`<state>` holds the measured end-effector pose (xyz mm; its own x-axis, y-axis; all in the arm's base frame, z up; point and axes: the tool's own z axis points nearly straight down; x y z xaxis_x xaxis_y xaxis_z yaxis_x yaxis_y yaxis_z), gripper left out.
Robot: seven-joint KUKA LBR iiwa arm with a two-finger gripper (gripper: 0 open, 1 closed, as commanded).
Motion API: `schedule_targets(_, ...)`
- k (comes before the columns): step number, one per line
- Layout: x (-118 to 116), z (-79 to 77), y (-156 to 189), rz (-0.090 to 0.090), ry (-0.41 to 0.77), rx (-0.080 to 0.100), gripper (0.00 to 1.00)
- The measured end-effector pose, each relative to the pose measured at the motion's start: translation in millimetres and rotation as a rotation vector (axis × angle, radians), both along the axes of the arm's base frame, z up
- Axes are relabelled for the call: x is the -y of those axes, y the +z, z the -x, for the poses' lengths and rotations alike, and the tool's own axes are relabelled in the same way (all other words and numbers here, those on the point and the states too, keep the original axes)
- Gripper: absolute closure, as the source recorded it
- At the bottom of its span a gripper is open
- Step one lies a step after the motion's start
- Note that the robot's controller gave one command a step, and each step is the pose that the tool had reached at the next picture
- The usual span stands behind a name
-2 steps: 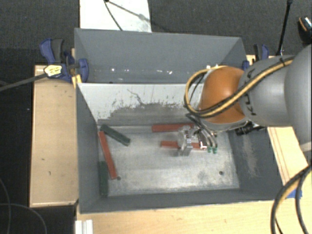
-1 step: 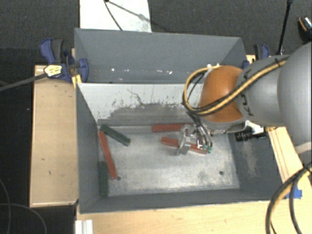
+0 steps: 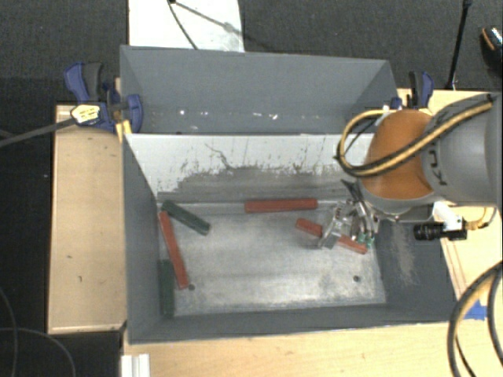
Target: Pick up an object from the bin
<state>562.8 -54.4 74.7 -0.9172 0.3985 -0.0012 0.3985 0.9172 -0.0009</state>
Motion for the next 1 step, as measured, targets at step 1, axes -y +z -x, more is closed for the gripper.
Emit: schedule_targets(1, -8.7, -2.5, 40.2, -0.001, 0.021, 0.006, 1.0)
